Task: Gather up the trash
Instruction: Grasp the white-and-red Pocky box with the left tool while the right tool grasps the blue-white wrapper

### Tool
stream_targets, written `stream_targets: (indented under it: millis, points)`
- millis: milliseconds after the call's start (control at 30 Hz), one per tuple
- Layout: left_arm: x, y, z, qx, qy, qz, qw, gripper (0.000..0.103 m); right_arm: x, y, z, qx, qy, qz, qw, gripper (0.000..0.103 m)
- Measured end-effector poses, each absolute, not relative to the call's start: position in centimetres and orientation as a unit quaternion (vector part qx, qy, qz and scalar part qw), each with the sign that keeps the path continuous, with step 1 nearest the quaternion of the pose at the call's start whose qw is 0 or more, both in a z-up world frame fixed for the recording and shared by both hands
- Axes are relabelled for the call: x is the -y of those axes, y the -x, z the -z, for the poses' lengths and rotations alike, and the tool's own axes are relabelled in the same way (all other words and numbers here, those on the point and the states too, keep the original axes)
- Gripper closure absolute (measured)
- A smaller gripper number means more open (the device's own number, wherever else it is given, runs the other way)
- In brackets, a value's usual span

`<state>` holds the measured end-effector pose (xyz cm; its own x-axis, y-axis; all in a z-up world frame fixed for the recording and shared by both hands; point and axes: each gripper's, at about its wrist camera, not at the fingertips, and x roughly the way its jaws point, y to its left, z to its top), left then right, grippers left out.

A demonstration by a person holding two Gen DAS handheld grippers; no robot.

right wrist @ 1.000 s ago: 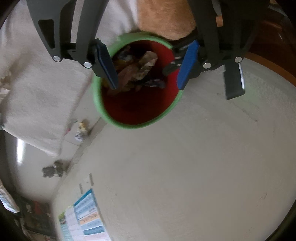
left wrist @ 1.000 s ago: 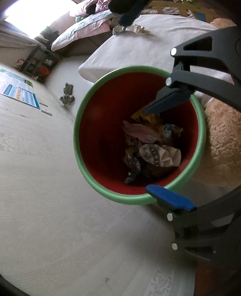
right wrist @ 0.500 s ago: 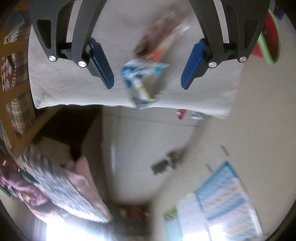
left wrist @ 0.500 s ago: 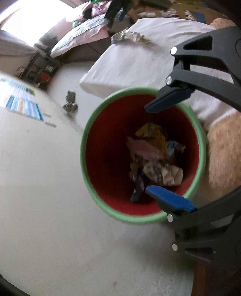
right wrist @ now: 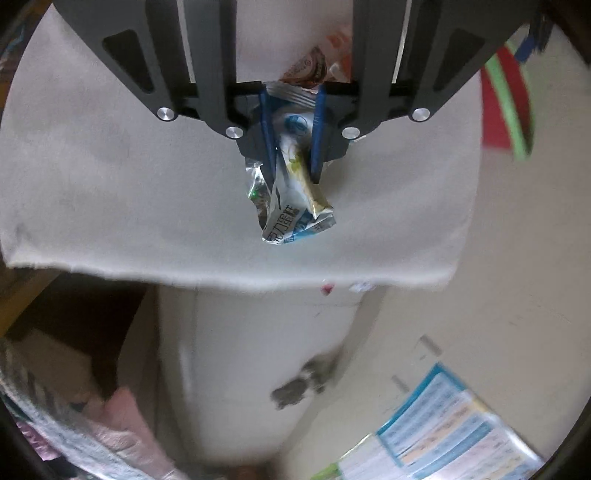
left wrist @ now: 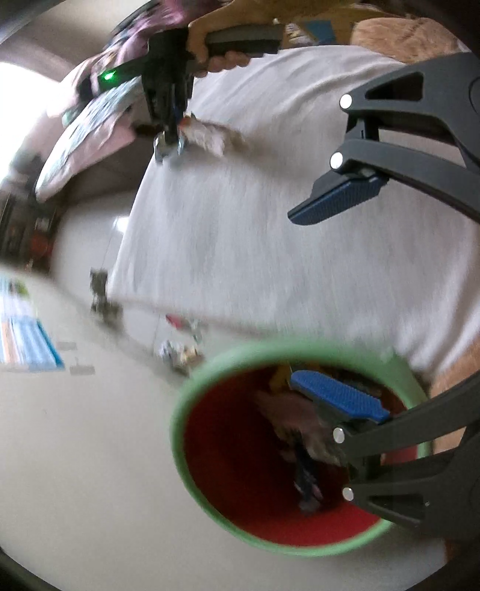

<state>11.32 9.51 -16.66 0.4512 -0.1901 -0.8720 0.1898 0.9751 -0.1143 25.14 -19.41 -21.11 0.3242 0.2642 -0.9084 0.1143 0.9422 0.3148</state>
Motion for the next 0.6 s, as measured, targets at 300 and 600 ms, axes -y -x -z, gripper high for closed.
stream_targets:
  millis: [300,600]
  points:
    - [-1.4,-9.9,16.0,-0.490,-0.070,0.221,0.841,0.020,21.0,-13.0,19.0,-0.534,-0.175,-0.067,0.824,0.087]
    - [6.7,-8.3,17.5,-0.464,-0.239,0.331,0.786,0.017,26.5,-1.6,18.6,-0.493,-0.225,0.022,0.840,0.087]
